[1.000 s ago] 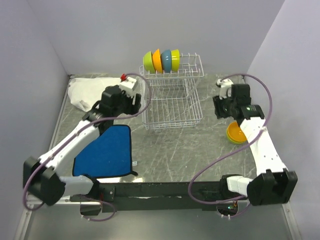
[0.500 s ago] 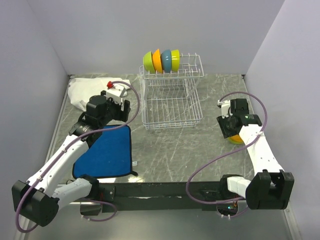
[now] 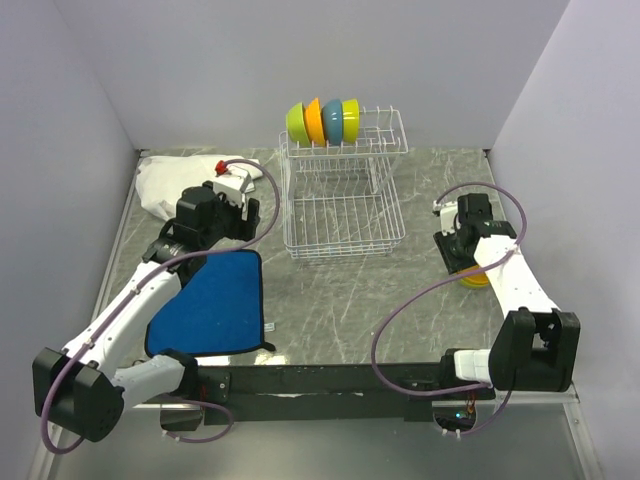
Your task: Load the bowls into the dish rack
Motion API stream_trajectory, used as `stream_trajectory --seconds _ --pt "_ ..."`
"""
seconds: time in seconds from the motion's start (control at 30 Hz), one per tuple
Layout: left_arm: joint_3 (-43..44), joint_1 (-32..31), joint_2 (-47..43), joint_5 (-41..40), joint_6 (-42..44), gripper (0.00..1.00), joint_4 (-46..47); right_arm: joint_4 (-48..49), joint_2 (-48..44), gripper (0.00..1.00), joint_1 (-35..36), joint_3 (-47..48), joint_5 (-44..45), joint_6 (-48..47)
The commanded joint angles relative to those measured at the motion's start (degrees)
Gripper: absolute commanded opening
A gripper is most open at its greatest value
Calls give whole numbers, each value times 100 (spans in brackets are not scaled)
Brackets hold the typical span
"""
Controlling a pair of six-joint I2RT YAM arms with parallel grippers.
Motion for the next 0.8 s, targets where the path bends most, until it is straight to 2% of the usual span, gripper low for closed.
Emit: stream_trajectory --seconds 0.0,0.33,0.47,0.77 --pt "268 49 82 177 -117 80 155 276 160 42 -66 258 23 -51" --pt "277 110 258 291 -328 80 217 381 495 38 -154 408 6 -95" --pt "259 119 276 326 -354 80 234 381 548 31 -207 434 -47 -104" --pt "189 119 293 379 -433 82 261 381 521 27 -216 329 -47 -95"
